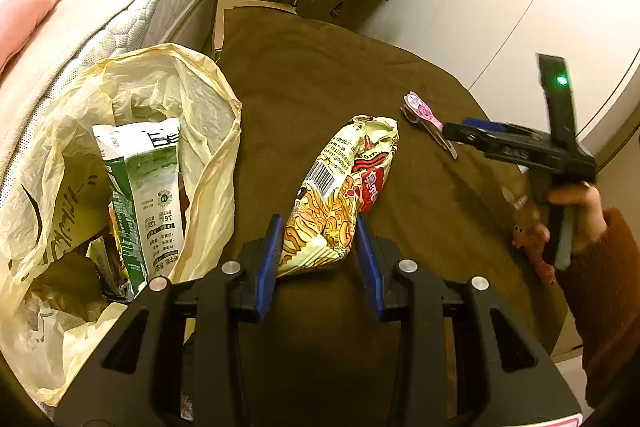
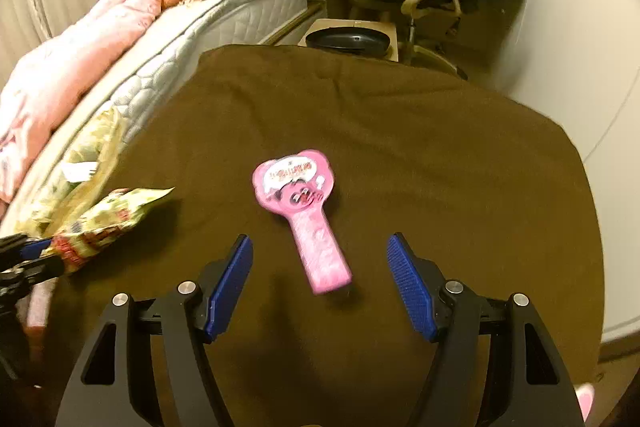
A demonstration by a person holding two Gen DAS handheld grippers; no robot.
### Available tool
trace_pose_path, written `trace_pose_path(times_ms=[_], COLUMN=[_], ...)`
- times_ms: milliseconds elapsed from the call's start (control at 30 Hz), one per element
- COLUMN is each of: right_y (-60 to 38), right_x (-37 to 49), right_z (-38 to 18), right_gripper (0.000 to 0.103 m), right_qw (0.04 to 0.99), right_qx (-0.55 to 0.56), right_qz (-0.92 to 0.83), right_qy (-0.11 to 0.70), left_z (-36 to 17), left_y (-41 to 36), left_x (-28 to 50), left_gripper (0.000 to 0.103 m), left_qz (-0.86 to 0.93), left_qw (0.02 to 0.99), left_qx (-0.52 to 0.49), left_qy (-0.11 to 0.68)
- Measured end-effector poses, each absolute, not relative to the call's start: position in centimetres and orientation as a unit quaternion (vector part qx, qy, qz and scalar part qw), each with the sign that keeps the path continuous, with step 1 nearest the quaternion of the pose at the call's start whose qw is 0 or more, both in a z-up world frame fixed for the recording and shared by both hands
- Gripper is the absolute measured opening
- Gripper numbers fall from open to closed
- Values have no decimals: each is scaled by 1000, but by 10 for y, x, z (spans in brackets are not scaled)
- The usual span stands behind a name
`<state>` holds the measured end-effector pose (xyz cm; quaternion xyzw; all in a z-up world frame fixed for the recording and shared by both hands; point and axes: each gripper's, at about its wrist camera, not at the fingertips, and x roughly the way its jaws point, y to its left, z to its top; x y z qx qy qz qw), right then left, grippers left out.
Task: Collect trash
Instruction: 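Grasp the gold snack bag with the left tool while the right tool grasps the pink candy stick wrapper, then carry the gold snack bag and pink wrapper over the yellow bag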
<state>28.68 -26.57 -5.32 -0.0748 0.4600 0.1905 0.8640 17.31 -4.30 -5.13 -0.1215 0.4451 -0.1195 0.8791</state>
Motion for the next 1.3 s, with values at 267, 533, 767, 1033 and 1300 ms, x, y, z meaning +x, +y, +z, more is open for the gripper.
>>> trace_pose_path(times_ms=[267, 533, 767, 1033, 1300], right_y=[-248, -249, -244, -207, -151], right_x=[312, 258, 199, 155, 140], right_z=[-65, -27, 16, 59, 85], right_gripper=[45, 45, 45, 45, 45], right_qw=[856, 881, 906, 923, 925], right_qx=[-67, -47, -26, -23, -36], right_qz=[206, 182, 169, 197, 234], right_qy=[469, 434, 388, 330, 297], left_z=[-48, -36, -16, 16, 40], left_y=[-39, -38, -35, -5, 49], left_x=[171, 162, 141, 116, 100], left_gripper=[34, 34, 34, 34, 34], left_qz=[-116, -126, -134, -126, -92], left_qw=[880, 886, 897, 917, 933], left_qx=[-119, -117, -109, -92, -83], left_qy=[444, 430, 406, 368, 337])
